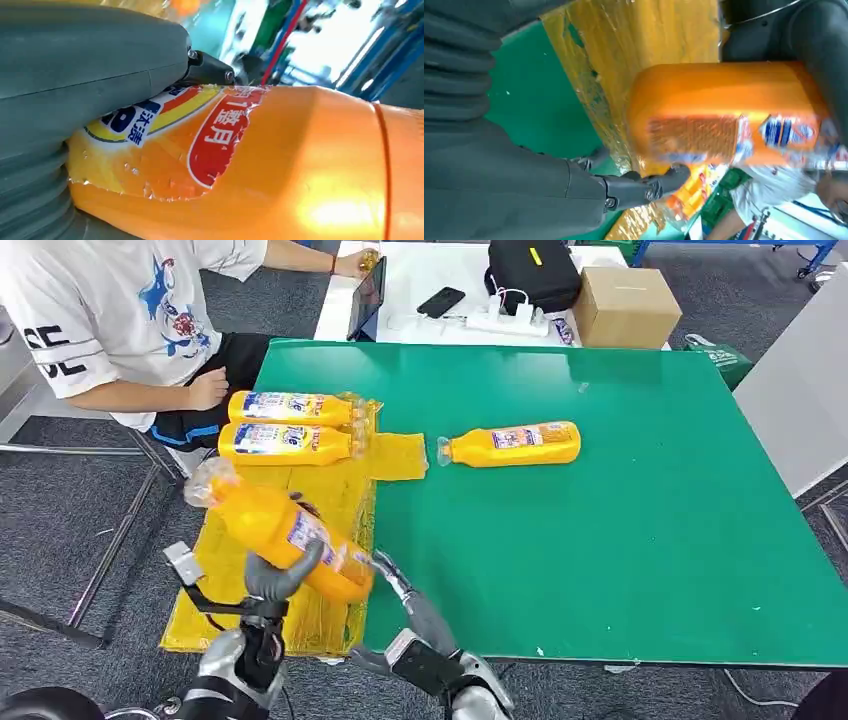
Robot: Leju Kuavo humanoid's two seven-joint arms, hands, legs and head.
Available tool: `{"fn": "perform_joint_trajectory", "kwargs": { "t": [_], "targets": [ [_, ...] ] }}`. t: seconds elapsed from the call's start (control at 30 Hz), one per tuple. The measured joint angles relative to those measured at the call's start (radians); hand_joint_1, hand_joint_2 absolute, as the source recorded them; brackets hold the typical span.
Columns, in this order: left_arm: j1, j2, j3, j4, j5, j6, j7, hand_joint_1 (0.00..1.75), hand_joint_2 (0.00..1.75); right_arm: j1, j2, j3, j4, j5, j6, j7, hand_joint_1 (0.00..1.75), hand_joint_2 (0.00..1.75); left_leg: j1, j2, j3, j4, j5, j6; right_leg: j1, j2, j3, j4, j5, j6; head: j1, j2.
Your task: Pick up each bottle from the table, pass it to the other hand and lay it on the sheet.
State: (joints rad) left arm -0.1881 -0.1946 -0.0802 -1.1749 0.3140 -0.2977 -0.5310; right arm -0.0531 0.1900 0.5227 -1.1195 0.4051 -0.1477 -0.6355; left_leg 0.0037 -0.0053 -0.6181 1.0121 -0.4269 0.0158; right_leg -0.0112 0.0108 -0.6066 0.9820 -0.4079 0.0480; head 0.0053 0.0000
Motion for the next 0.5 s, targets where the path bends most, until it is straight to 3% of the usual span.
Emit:
{"fn": "perform_joint_trajectory", "kwargs": {
  "t": [0.27, 0.4, 0.5],
  "targets": [
    [-0.055, 0.021, 0.095, -0.054, -0.249, 0.308, -0.086, 1.75, 1.75, 0.040, -0.018, -0.056, -0.154, -0.065, 0.021, -0.009, 0.00, 0.00, 0.000, 0.000, 0.000, 0.000, 0.001, -0.001, 0.000, 0.000, 0.000, 0.000, 0.000, 0.000, 0.000, 0.000],
    [-0.077, 0.031, 0.118, -0.082, -0.279, 0.337, -0.087, 1.75, 1.75, 0.051, -0.025, -0.073, -0.212, -0.069, 0.021, -0.010, 0.00, 0.00, 0.000, 0.000, 0.000, 0.000, 0.001, -0.001, 0.000, 0.000, 0.000, 0.000, 0.000, 0.000, 0.000, 0.000],
    [-0.081, 0.034, 0.123, -0.095, -0.380, 0.441, -0.114, 1.75, 1.75, 0.060, -0.023, -0.086, -0.242, -0.105, 0.000, -0.036, 0.00, 0.00, 0.000, 0.000, 0.000, 0.000, 0.001, -0.001, 0.000, 0.000, 0.000, 0.000, 0.000, 0.000, 0.000, 0.000]
  ]
}}
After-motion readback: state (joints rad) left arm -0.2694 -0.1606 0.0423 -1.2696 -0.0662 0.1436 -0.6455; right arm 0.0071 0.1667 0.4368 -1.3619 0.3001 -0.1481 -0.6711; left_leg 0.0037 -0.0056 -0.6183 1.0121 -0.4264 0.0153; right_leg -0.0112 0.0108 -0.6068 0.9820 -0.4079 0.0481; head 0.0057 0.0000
